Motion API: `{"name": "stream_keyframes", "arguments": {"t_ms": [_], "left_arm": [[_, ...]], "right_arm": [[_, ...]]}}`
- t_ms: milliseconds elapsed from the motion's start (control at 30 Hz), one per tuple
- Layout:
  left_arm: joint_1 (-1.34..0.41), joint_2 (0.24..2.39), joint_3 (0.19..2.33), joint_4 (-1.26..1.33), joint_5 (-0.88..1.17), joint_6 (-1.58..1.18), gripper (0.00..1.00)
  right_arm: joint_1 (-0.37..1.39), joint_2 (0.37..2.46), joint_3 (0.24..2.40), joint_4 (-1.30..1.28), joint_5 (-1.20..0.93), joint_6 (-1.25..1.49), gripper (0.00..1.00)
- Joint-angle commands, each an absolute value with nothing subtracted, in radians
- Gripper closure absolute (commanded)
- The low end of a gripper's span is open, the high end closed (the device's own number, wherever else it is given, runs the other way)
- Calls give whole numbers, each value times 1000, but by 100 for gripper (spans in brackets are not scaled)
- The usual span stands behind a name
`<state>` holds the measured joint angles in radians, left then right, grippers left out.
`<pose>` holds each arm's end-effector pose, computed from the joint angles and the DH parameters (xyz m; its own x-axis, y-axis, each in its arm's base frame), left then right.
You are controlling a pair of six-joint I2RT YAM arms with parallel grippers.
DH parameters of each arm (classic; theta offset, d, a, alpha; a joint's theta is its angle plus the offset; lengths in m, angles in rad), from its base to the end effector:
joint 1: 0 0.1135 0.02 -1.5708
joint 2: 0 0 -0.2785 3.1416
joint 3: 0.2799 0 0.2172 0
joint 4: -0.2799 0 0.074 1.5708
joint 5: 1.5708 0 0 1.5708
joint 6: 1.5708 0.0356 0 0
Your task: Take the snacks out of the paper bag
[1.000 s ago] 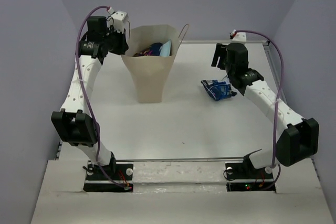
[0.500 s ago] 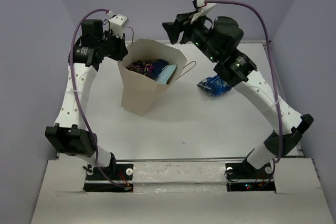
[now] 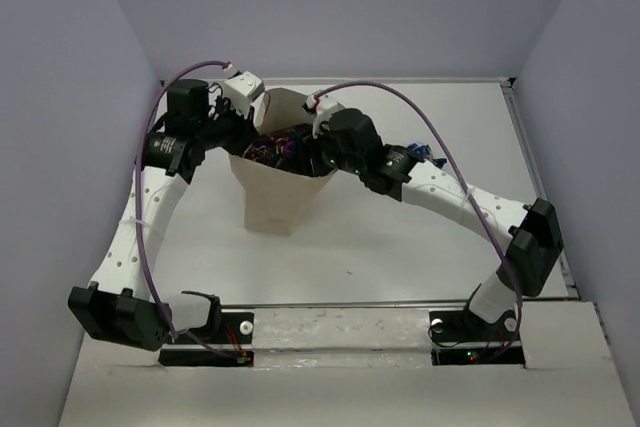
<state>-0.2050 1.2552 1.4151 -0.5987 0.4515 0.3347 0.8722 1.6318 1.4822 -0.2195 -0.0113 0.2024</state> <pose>0.2182 -0.0612 0.4257 -0.2057 0.3447 -0.9159 0.6749 0.7277 0.1223 0.2277 0.2718 0.3802 -0.3826 -0.1430 -0.9128 -0.7101 0.6776 0.1915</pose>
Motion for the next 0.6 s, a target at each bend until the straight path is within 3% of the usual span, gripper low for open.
{"name": "stream_keyframes", "arguments": {"t_ms": [0, 267, 400, 467, 567], "left_arm": [[-256, 1215, 1353, -526, 499, 307, 100], [-296, 1207, 1437, -403, 505, 156, 100], [-319, 1198, 1390, -408, 512, 173, 100], [-359, 1197, 1327, -411, 520, 157, 100], [-425, 1203, 1310, -396, 508, 155, 100]], "right_arm": [[884, 1548, 1411, -192, 86, 368, 43], [884, 1450, 1120, -204, 215, 518, 42], [884, 1396, 1059, -236, 267, 540, 35], [884, 1399, 1055, -230, 267, 557, 21], [884, 1428, 1091, -189, 267, 592, 13]]}}
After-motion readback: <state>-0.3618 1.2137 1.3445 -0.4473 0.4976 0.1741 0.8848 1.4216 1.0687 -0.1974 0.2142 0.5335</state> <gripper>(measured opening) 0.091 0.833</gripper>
